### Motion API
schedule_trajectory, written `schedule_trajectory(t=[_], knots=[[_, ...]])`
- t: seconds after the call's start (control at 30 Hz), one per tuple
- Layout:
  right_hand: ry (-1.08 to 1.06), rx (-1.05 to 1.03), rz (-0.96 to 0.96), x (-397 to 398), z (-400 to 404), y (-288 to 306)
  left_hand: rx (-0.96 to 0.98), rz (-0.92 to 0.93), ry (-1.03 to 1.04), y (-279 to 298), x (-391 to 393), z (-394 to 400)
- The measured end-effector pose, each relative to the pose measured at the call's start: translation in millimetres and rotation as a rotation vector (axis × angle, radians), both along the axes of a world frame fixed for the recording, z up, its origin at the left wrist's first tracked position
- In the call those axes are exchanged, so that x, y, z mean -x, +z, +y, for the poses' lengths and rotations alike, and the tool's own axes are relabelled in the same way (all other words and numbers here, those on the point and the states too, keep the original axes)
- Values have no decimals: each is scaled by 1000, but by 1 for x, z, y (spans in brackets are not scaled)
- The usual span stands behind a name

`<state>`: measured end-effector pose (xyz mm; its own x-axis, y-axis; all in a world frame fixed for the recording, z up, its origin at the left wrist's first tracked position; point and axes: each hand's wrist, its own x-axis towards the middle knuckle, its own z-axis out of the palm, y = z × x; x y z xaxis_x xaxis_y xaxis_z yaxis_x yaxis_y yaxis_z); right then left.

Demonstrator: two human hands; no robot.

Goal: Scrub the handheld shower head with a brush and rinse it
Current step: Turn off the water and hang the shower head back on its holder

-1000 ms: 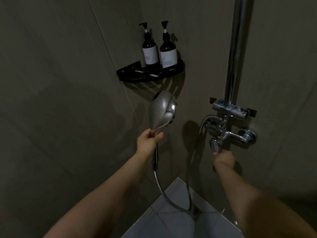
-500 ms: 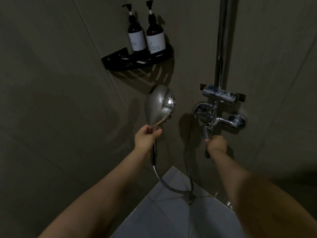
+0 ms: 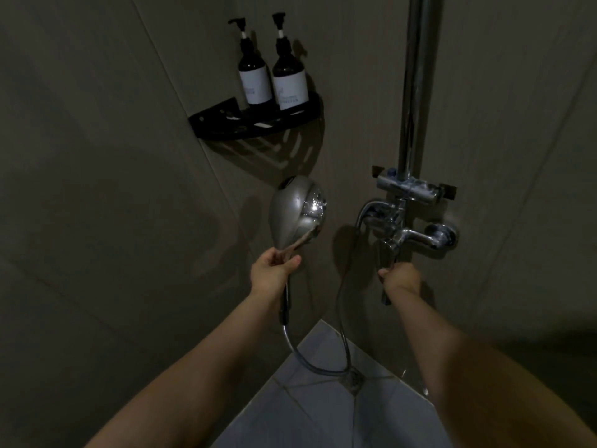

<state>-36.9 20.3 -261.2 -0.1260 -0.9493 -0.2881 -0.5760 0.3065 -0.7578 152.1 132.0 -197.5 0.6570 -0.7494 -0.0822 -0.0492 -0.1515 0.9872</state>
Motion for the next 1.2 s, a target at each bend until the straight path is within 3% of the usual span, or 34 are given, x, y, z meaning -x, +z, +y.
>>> schedule_trajectory(t=[1.2], knots=[[11,16,-7,0,1,-2,-35,38,59,-10,-21,15]])
